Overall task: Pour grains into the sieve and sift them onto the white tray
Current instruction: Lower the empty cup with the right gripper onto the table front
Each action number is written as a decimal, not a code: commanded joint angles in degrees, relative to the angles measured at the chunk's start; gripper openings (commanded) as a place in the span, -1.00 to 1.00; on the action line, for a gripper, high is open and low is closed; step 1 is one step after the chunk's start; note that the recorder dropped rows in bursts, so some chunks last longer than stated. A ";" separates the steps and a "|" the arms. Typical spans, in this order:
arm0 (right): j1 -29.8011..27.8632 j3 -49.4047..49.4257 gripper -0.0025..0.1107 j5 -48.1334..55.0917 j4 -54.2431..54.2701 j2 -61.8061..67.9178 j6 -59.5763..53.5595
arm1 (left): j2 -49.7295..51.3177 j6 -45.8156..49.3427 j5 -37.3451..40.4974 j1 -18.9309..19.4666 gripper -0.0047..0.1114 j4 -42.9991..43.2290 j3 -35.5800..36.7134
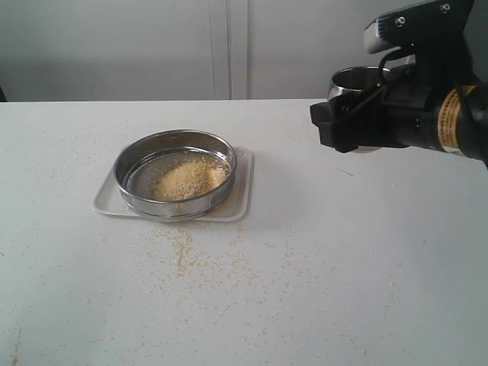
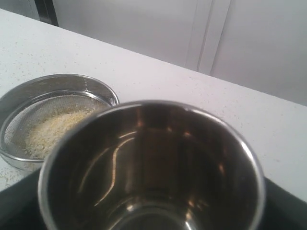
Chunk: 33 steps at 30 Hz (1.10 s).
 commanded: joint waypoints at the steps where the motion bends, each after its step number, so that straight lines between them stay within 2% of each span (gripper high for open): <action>1: -0.49 4.09 -0.96 -0.97 16.87 -3.38 -17.97 | -0.28 -0.08 -0.06 0.16 -0.92 -0.47 0.23; 4: -0.49 8.58 -0.96 -6.37 37.17 -5.87 -39.99 | -0.28 -0.08 -0.06 0.16 -0.92 -0.47 0.23; 6: -0.37 11.56 -0.96 -8.85 48.99 -7.91 -49.46 | -0.28 -0.08 -0.06 0.16 -0.92 -0.47 0.23; 11: -0.37 16.59 -0.96 -9.66 59.23 -10.86 -64.96 | -0.28 -0.08 -0.06 0.16 -0.92 -0.47 0.23; 15: -0.37 18.91 -0.96 -12.90 61.63 -10.49 -63.73 | -0.28 -0.08 -0.06 0.16 -0.92 -0.47 0.23; 17: -0.37 19.82 -0.96 -13.04 68.67 -10.49 -64.30 | -0.28 -0.08 -0.06 0.16 -0.92 -0.47 0.23; 21: -0.37 22.07 -0.96 -20.75 78.76 -7.99 -76.51 | -0.28 -0.08 -0.06 0.16 -0.92 -0.47 0.23; 33: -0.37 21.74 -0.96 -42.32 80.06 12.34 -76.95 | -0.28 -0.08 -0.06 0.16 -0.92 -0.47 0.23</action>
